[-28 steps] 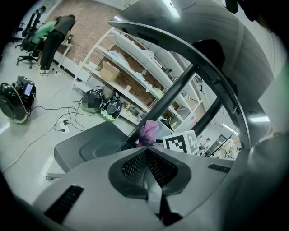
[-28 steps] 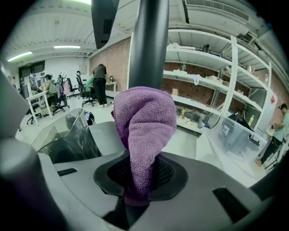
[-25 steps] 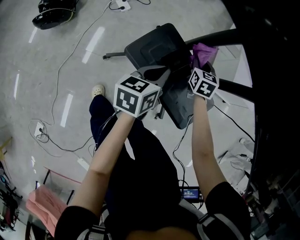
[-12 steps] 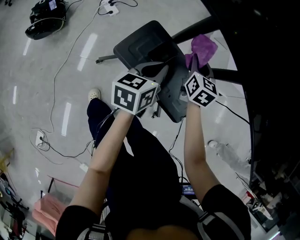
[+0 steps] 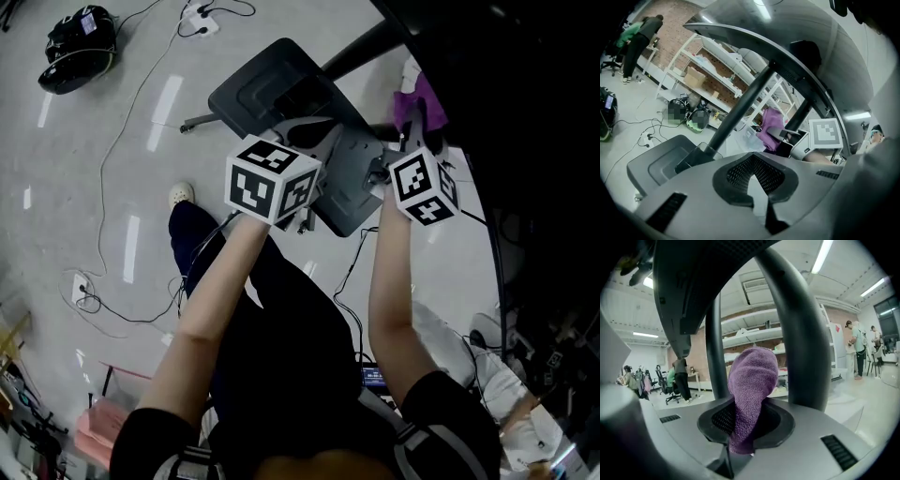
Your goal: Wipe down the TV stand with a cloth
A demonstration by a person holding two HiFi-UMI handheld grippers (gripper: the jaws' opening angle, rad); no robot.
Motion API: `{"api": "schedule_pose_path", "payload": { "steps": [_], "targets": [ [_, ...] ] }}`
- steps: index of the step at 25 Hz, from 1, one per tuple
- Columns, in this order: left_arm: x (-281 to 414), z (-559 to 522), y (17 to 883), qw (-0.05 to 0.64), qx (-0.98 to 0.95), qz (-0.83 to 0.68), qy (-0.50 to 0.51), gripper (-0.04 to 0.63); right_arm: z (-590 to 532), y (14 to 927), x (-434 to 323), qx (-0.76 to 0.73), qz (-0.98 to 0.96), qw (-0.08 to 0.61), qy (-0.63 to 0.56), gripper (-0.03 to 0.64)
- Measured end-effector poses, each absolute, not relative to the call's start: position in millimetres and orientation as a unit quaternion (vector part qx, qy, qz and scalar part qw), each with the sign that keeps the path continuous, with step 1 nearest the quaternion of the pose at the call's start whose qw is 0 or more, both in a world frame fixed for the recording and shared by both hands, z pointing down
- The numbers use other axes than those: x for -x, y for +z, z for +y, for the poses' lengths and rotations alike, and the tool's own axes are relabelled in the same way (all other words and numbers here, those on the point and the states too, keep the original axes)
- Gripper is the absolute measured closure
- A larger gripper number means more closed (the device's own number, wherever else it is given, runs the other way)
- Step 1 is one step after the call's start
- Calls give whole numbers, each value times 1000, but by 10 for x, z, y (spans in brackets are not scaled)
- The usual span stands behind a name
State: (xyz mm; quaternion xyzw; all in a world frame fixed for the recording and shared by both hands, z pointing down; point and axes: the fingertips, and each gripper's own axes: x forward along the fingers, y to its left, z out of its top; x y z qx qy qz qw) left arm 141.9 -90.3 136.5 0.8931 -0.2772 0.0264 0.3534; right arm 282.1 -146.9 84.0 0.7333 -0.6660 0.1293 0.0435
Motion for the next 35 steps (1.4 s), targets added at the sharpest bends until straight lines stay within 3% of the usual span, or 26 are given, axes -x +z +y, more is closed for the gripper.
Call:
{"api": "schedule_pose_path", "payload": {
  "steps": [12, 35],
  "targets": [
    [-1529, -754, 1431, 356, -897, -259, 37, 588, -1330, 451, -3012, -745, -650, -61, 140, 528],
    [-1492, -609, 1860, 404, -876, -261, 42, 588, -1255, 1454, -3107, -748, -627, -4, 219, 528]
  ]
}}
